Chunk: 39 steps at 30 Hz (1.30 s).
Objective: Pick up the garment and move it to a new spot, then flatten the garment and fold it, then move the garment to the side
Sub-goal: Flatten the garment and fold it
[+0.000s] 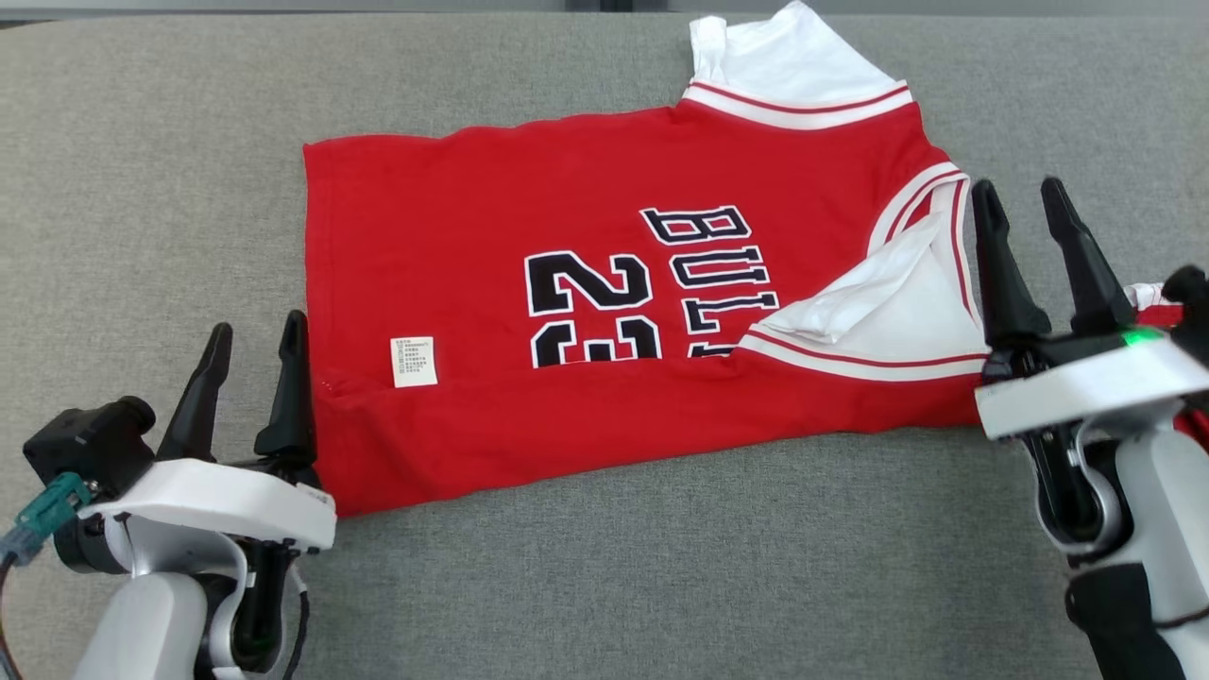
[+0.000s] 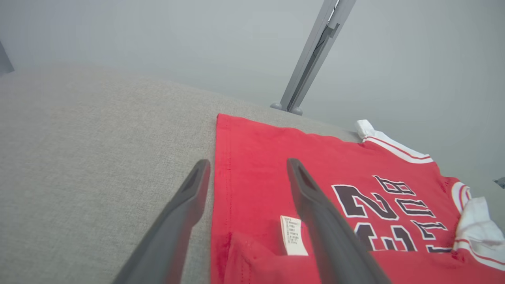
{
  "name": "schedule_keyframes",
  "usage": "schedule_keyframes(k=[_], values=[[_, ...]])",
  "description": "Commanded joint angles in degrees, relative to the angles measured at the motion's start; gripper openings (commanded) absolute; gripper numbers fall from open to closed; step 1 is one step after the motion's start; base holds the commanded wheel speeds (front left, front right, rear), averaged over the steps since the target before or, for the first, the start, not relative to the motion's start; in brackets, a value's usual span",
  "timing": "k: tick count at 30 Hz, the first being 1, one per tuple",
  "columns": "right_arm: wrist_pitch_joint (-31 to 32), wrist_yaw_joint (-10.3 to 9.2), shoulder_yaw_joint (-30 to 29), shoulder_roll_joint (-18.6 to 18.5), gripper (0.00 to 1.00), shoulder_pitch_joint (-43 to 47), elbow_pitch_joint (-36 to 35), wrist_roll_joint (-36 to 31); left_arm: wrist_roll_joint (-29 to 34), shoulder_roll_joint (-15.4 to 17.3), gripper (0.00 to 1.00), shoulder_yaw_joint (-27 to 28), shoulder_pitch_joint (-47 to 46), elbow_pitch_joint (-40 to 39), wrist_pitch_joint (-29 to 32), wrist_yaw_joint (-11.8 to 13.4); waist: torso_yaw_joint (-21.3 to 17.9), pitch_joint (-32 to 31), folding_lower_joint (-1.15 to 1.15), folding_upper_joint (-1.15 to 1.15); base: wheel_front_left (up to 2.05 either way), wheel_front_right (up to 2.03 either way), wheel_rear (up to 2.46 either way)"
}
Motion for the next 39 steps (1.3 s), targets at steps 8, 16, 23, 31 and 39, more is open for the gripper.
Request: schedule_keyframes(k=[8, 16, 23, 31, 39], values=[[-2.49, 0.03, -4.38, 2.26, 1.0, 12.67, -7.89, -10.23, 5.68, -3.66, 1.0, 0.23, -2.0, 5.01, -12.28, 2.95, -0.72, -4.9, 0.0, 0.0, 0.0, 0.0, 0.0], [-0.46, 0.03, -5.78, 2.94, 1.0, 20.66, -12.89, -17.12, 13.2, -2.79, 1.0, -2.3, 2.1, 7.04, -14.28, 5.72, -2.37, -8.87, 0.0, 0.0, 0.0, 0.0, 0.0], [1.89, 0.03, -6.7, 3.96, 1.0, 26.45, -16.13, -19.8, 15.08, -1.43, 1.0, -3.43, 6.66, 7.01, -13.67, 6.99, -2.39, -12.27, 0.0, 0.0, 0.0, 0.0, 0.0], [4.16, 0.02, -7.57, 4.97, 1.0, 29.98, -18.12, -20.64, 14.81, -0.42, 1.0, -4.43, 9.12, 6.57, -12.08, 6.45, -2.2, -14.72, 0.0, 0.0, 0.0, 0.0, 0.0], [5.41, 0.03, -8.1, 5.79, 1.0, 31.0, -19.2, -20.9, 15.12, 0.7, 1.0, -5.11, 8.72, 6.34, -10.57, 6.65, -2.14, -15.12, 0.0, 0.0, 0.0, 0.0, 0.0]])
